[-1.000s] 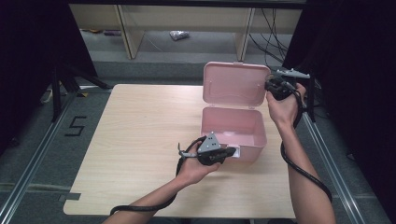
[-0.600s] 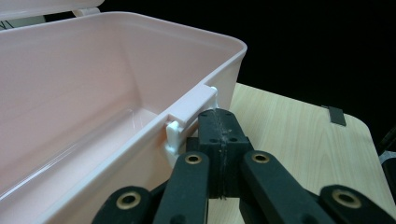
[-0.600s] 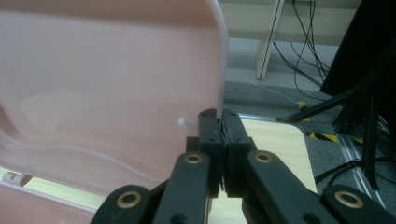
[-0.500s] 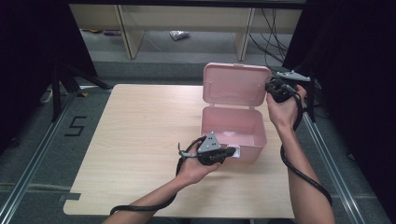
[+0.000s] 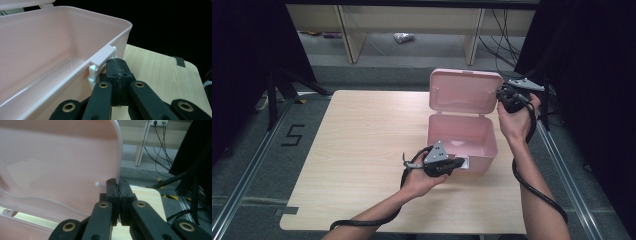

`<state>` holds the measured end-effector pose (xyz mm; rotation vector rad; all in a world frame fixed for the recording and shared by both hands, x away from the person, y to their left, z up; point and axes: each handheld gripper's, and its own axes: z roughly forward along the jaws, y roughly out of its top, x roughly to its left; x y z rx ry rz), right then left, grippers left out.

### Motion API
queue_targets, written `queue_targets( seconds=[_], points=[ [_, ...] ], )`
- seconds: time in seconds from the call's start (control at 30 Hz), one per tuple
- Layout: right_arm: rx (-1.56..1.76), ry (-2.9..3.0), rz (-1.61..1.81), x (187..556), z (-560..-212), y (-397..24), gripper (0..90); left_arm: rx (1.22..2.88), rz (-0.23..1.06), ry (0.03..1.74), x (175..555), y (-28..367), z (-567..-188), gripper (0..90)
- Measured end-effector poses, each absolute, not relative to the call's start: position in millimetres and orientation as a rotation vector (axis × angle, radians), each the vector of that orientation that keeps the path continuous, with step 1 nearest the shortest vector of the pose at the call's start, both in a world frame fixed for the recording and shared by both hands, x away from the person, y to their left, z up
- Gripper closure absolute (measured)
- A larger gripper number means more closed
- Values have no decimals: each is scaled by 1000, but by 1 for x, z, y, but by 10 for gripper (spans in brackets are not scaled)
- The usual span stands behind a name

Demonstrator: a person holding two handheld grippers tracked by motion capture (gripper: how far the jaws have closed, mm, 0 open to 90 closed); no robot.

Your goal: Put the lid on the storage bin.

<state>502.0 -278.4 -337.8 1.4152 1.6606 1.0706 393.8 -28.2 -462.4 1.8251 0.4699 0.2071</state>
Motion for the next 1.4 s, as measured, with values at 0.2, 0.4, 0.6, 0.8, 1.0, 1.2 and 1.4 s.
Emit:
queue_targets(
  seconds=[0.2, 0.4, 0.6, 0.8, 1.0, 1.2, 1.4],
  points=[
    [1387, 1660, 1067, 500, -339, -279, 899, 1827, 208, 470, 394, -28, -462, 897],
    [1380, 1656, 1072, 498, -340, -279, 898, 1829, 207, 470, 394, -28, -462, 897],
    [1367, 1652, 1068, 497, -341, -279, 898, 1834, 214, 469, 393, -28, -462, 896],
    [1386, 1637, 1083, 494, -342, -278, 898, 1821, 214, 475, 392, -28, -462, 891],
    [1356, 1646, 1070, 494, -342, -280, 898, 1800, 219, 470, 389, -25, -456, 874],
    [1358, 1642, 1079, 492, -343, -280, 898, 1756, 252, 489, 391, -14, -435, 891],
    [1351, 1630, 1083, 490, -344, -281, 898, 1718, 282, 537, 402, 1, -422, 896]
  ],
)
